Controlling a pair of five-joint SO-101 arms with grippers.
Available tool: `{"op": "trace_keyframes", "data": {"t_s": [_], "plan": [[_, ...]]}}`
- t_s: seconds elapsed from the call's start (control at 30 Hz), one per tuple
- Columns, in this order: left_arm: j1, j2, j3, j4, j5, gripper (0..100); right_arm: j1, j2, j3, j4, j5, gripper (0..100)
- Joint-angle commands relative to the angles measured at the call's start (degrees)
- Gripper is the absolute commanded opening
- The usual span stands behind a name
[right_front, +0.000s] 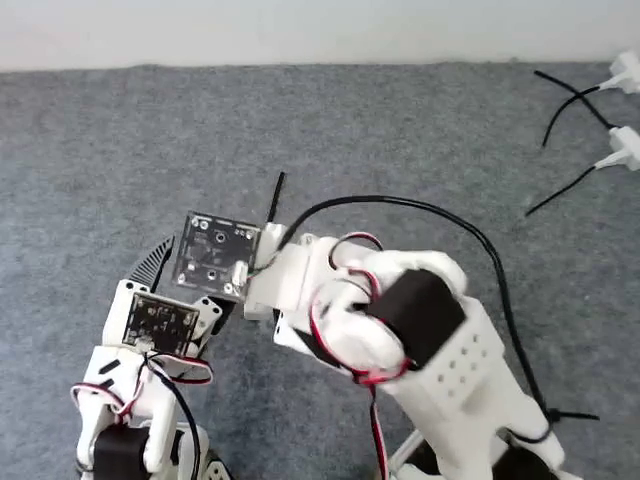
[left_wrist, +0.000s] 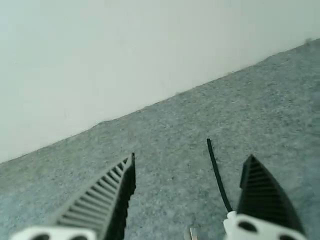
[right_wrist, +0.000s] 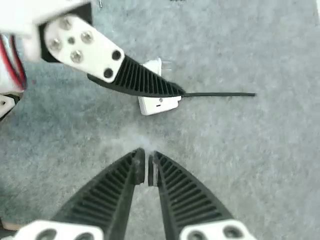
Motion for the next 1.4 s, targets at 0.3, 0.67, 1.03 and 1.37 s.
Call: {"op": "trace_keyframes", "data": {"t_s": [0.3,0.67,1.03,1.37], "plan": [[-2.6,-0.8,-2.2,-1.5,-1.7,32,4.3,-2.0,6.7,-3.6,-1.4,0.9],[-25.9,-0.7,-3.4,-4.4,-9.2,32,9.6,10.5,11.3,-13.6,-1.4,0.9],[-47.6,-0.8,-4.8,-4.9,-12.2,32,6.4,27.5,3.6,-14.4,-1.1,0.9],[-58.4,-0.8,-10.9,-4.5,-12.0,32,0.7,46.7,-14.7,-8.0,1.5,22.6]]}}
